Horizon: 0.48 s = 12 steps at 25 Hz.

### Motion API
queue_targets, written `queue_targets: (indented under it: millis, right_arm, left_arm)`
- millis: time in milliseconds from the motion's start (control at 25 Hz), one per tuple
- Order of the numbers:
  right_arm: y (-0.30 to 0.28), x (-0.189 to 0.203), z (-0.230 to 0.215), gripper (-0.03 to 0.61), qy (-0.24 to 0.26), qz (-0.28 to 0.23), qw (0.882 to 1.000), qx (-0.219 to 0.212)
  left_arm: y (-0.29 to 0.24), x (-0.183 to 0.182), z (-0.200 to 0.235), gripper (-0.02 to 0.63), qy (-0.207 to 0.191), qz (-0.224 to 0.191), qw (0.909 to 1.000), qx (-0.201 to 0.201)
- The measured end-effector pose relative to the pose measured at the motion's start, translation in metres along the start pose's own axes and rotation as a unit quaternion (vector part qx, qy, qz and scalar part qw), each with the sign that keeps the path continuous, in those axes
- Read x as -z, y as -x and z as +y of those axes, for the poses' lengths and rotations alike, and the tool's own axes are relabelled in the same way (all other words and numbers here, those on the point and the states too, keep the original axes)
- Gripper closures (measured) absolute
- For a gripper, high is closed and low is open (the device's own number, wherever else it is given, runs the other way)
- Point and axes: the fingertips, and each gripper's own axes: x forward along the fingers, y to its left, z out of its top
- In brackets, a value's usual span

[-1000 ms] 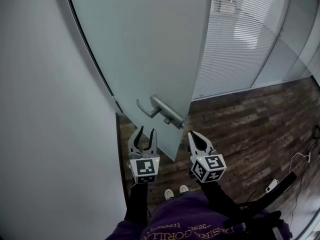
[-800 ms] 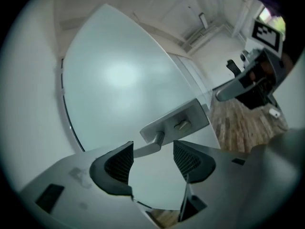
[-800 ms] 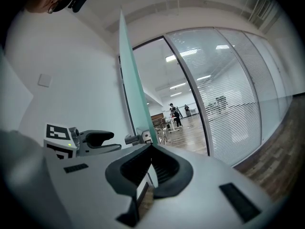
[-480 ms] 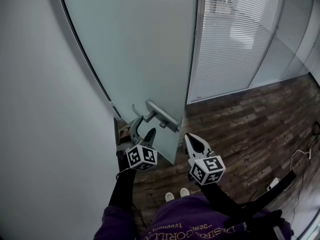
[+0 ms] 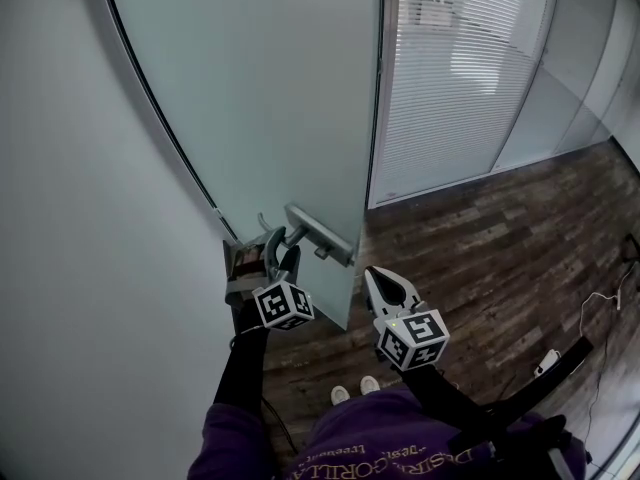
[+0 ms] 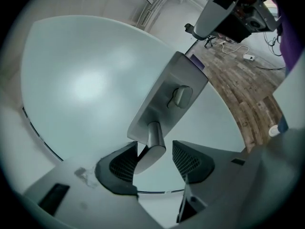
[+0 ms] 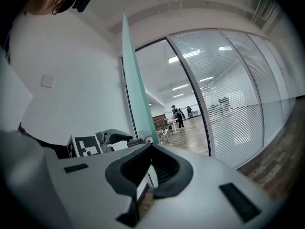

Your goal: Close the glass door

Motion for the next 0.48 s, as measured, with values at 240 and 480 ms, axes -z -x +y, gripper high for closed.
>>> queue_targets:
  millis: [240, 480]
  right_arm:
    - [0.000, 0.001, 0.001, 0.581, 0.002, 0.004, 1.000, 0.009]
    - [-0.007, 0.000, 0.004, 0.581, 0.007, 0.010, 1.000, 0.025]
  left_arm:
    - [0.002, -0.003, 0.008, 0.448, 0.003, 0.004, 0.9999, -0.011]
    - [-0.007, -0.002, 0.012, 0.448, 0.014, -0.011, 0.9998, -0.002]
